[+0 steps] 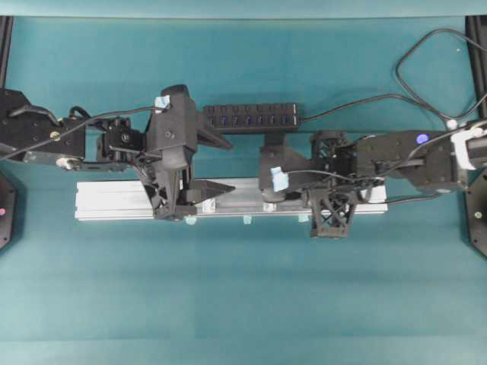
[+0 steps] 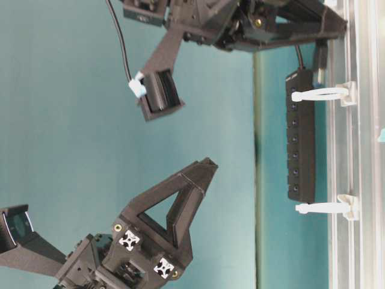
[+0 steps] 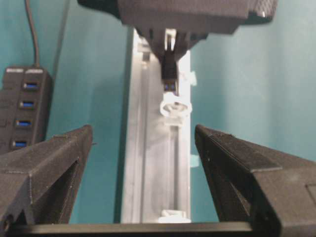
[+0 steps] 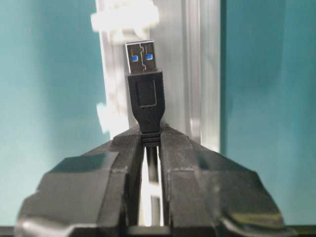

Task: Pass the USB cable through three rings with both arms.

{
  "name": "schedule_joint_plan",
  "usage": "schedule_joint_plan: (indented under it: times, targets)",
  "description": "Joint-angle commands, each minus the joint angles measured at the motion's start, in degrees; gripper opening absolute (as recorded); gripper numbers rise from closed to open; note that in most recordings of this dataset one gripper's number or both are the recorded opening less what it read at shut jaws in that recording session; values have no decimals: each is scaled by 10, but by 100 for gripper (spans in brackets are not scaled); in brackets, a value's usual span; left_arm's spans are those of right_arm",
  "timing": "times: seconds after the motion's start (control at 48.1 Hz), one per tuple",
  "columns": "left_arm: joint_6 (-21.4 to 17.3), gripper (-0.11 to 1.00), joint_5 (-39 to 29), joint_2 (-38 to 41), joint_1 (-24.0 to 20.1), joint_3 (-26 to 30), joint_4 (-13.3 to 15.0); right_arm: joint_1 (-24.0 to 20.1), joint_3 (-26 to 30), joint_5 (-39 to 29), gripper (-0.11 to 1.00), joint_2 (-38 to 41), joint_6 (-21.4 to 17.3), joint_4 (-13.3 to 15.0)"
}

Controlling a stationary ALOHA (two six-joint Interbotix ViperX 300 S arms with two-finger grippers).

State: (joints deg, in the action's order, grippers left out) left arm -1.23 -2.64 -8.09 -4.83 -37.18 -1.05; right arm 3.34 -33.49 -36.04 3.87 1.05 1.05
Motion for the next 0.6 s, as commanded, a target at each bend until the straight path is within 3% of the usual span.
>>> schedule_joint_plan:
  times: [0.0,0.582]
  targets:
    - [1,90,4,-13,-1,2,-2,-6,13,4,-7,4,5,-2]
    - [6,90,4,-50,1,-40,-1,-13,18,70,-7,8,0,-11]
